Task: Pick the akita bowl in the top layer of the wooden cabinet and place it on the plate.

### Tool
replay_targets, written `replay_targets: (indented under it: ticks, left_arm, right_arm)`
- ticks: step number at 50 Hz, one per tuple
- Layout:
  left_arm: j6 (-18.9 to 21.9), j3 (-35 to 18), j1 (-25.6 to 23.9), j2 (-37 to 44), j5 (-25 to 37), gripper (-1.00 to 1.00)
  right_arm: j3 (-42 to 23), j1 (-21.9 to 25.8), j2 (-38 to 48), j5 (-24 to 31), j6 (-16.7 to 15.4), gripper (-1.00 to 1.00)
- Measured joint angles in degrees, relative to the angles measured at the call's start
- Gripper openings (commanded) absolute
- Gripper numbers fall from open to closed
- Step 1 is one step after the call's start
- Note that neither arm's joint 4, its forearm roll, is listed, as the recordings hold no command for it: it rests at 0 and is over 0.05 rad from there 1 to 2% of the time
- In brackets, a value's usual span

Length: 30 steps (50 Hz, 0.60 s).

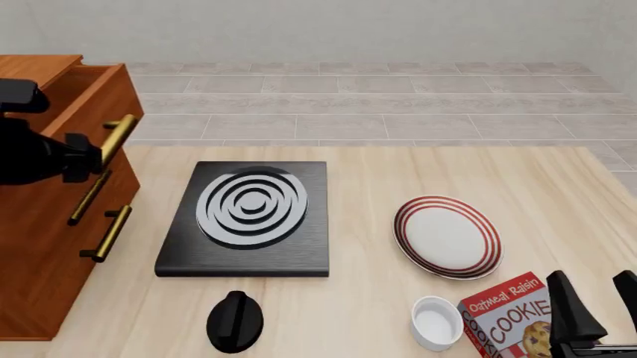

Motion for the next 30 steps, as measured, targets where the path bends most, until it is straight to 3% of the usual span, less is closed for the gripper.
replay_targets:
  ticks: [30]
  left_arm:
    - [0.69,-3.9,-6.03,2.52,4.46,1.0]
  right_arm:
    - [0.01,0.0,0.0,-0.08,0.04,1.0]
